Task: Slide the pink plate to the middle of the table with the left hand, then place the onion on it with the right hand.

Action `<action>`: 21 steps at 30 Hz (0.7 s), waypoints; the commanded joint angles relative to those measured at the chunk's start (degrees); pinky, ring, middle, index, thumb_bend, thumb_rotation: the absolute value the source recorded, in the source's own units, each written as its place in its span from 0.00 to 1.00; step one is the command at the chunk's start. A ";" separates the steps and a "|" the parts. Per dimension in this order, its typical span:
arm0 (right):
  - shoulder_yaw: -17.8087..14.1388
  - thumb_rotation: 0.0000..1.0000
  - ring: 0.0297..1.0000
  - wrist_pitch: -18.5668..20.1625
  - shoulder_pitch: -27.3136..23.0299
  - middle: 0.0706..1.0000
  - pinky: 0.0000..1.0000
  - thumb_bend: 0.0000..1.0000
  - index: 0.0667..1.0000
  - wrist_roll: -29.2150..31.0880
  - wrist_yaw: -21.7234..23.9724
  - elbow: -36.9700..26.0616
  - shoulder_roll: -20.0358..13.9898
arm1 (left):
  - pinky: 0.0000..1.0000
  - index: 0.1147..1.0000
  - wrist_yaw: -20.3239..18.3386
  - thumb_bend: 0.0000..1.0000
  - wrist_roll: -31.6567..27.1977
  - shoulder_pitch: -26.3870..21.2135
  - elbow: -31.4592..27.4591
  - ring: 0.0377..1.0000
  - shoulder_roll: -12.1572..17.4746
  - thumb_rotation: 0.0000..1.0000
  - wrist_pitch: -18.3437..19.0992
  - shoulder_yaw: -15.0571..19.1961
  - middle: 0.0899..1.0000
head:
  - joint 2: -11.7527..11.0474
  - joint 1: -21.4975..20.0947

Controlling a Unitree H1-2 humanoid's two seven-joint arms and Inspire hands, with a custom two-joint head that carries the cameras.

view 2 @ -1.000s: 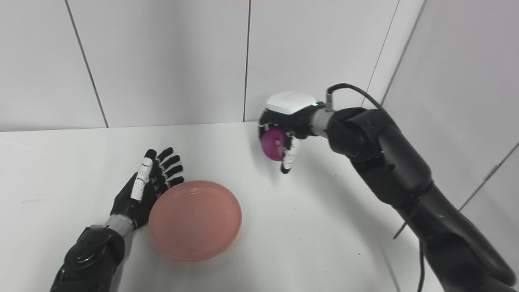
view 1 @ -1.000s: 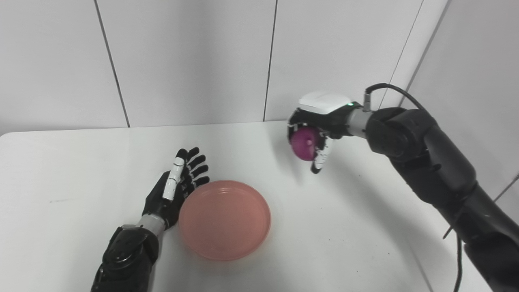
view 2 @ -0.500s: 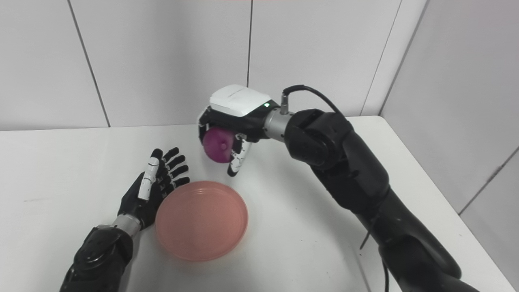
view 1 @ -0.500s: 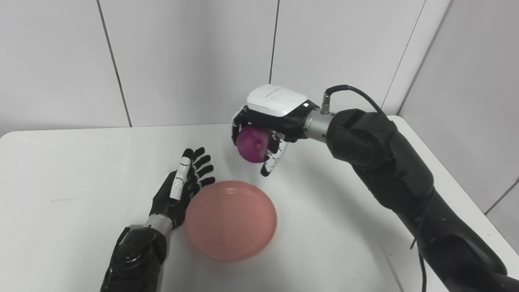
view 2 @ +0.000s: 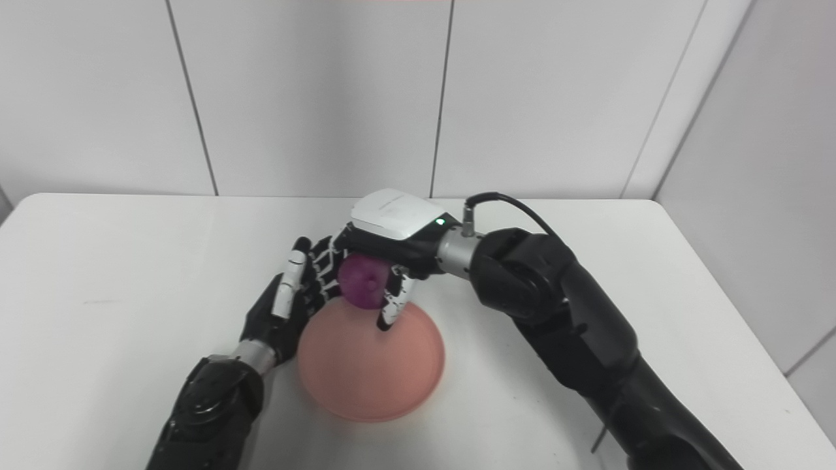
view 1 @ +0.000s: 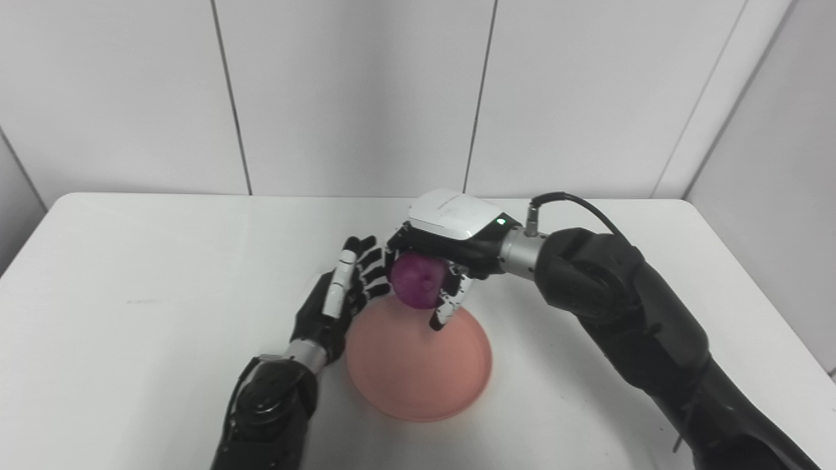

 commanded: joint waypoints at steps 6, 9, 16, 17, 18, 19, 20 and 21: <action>0.02 0.00 0.38 -3.44 -0.15 0.40 0.34 0.53 0.49 -0.56 -2.68 0.88 0.17 | 0.82 0.90 1.29 0.65 0.84 4.94 3.41 0.89 0.07 0.98 7.01 0.13 0.93 | 0.19 0.21; 0.39 0.00 0.40 -5.36 0.83 0.41 0.35 0.53 0.48 -0.65 -4.06 2.56 0.53 | 0.83 0.89 1.34 0.64 0.68 5.06 3.36 0.89 -0.12 0.98 7.14 0.34 0.93 | 0.31 0.28; 1.36 0.00 0.41 -9.57 2.33 0.42 0.36 0.53 0.48 -0.80 -6.60 6.06 1.09 | 0.83 0.89 1.22 0.65 0.99 5.12 3.05 0.89 0.07 0.98 7.41 0.08 0.92 | 0.44 -0.29; 1.41 0.00 0.40 -9.89 2.52 0.42 0.36 0.53 0.48 -0.84 -6.77 6.45 1.12 | 0.83 0.89 1.22 0.65 0.96 5.10 3.08 0.89 0.10 0.97 7.45 0.12 0.93 | 0.44 -0.29; 1.46 0.00 0.40 -10.21 2.75 0.42 0.36 0.53 0.48 -0.91 -6.95 6.88 1.12 | 0.82 0.89 1.20 0.65 0.89 5.11 3.03 0.89 0.11 0.97 7.55 0.17 0.93 | 0.51 -0.49; 1.46 0.00 0.41 -10.47 2.91 0.42 0.36 0.53 0.48 -0.96 -7.05 7.17 1.14 | 0.82 0.89 1.20 0.65 0.84 5.11 2.99 0.89 0.11 0.97 7.63 0.21 0.93 | 0.51 -0.49; 1.48 0.00 0.41 -10.58 3.09 0.42 0.36 0.53 0.48 -1.12 -7.04 7.34 1.15 | 0.82 0.89 1.24 0.65 0.82 5.09 2.98 0.89 0.11 0.97 7.75 0.25 0.93 | 0.51 -0.64; 1.48 0.00 0.42 -10.66 3.20 0.43 0.37 0.53 0.48 -1.24 -7.02 7.44 1.17 | 0.82 0.89 1.26 0.65 0.83 5.07 2.99 0.88 0.12 0.97 7.82 0.27 0.93 | 0.51 -0.64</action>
